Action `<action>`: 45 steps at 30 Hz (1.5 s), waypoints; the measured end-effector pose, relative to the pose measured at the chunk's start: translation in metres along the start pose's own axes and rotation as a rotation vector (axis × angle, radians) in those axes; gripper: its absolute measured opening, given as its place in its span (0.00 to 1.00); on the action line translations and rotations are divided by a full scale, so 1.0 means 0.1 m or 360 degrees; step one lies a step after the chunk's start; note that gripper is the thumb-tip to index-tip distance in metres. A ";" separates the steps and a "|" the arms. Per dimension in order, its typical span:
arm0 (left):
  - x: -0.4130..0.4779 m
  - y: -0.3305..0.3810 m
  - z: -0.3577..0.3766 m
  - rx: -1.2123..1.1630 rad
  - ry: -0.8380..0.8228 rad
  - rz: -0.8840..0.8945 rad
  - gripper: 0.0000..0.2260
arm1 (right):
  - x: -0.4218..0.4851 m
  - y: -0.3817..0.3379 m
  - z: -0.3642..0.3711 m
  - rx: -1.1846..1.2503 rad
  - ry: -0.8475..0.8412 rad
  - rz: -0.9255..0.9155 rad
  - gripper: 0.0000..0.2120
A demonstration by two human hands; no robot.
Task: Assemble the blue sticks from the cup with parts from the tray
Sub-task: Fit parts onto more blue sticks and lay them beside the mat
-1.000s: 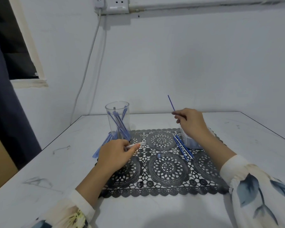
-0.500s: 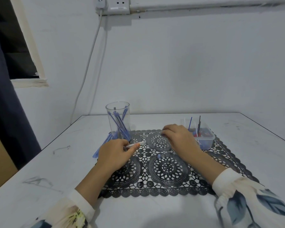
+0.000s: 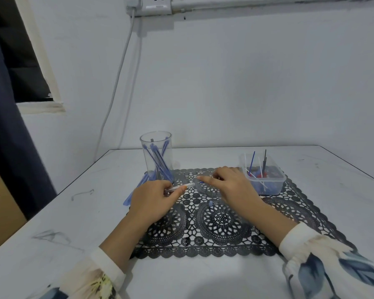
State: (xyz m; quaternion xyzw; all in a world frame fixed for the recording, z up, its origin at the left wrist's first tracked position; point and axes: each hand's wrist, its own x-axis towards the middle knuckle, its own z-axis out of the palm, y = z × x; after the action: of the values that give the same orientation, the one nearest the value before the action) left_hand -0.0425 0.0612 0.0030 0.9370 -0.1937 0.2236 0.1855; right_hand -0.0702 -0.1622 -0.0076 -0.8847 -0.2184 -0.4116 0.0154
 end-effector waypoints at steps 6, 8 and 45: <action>0.00 0.02 -0.03 -0.0005 0.0025 0.0033 0.23 | 0.01 -0.01 0.01 -0.0074 0.0035 -0.0009 0.31; -0.01 0.02 -0.04 0.0001 0.0026 0.0038 0.23 | 0.01 -0.01 0.01 -0.0081 0.0043 -0.0007 0.30; -0.01 0.03 -0.01 0.0134 0.0079 -0.0038 0.24 | -0.01 -0.08 0.01 -0.0017 0.0168 0.0335 0.10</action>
State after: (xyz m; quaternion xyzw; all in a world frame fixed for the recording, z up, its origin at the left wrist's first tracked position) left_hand -0.0449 0.0596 0.0046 0.9404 -0.1683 0.2524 0.1535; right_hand -0.0726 -0.1553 -0.0102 -0.8799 -0.1209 -0.4549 0.0653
